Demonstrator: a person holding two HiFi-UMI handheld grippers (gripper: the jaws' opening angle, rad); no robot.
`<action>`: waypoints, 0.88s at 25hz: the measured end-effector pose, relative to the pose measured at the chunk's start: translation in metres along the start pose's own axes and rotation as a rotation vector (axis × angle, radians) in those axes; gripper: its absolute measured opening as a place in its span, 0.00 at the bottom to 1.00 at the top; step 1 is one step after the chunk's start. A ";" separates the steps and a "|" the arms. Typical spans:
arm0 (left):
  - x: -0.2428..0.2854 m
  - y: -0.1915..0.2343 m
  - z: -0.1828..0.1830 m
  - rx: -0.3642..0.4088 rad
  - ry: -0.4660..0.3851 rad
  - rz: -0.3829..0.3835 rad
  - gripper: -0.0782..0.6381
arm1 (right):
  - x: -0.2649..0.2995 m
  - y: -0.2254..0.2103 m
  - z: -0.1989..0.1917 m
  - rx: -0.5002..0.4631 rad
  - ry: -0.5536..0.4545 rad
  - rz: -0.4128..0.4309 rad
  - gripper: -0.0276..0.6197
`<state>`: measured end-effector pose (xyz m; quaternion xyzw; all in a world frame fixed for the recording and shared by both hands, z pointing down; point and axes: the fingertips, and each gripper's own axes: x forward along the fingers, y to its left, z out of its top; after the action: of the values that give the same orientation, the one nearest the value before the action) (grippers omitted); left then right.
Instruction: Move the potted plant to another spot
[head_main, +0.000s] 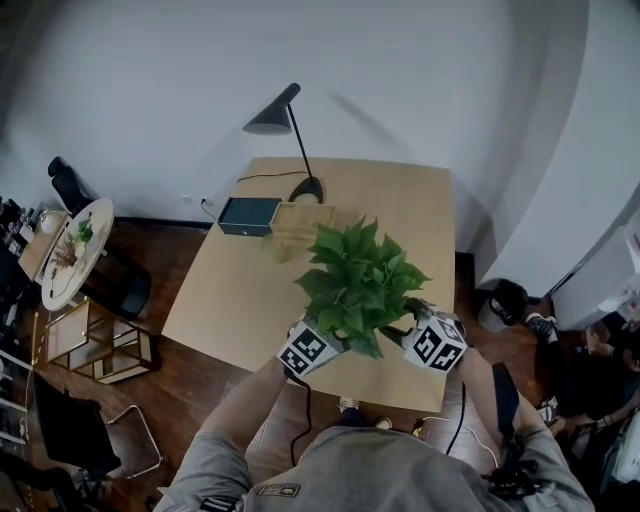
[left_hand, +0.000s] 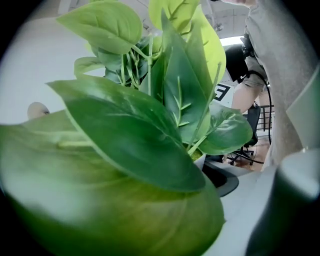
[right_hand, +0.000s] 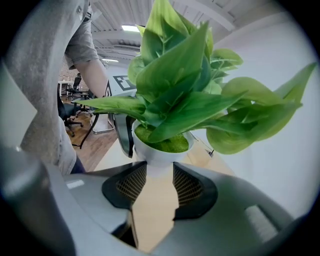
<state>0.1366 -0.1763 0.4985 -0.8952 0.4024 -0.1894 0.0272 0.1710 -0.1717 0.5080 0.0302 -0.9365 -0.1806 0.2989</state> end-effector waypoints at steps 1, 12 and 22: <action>-0.004 -0.002 0.000 -0.003 0.004 0.011 0.78 | 0.000 0.004 0.002 -0.006 -0.005 0.009 0.31; -0.055 0.017 -0.003 -0.008 -0.002 0.107 0.78 | 0.026 0.016 0.045 -0.051 -0.055 0.063 0.31; -0.141 0.073 -0.032 -0.006 -0.011 0.140 0.78 | 0.101 0.031 0.121 -0.075 -0.064 0.073 0.31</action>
<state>-0.0121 -0.1196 0.4692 -0.8659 0.4646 -0.1809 0.0401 0.0213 -0.1204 0.4831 -0.0208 -0.9387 -0.2052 0.2763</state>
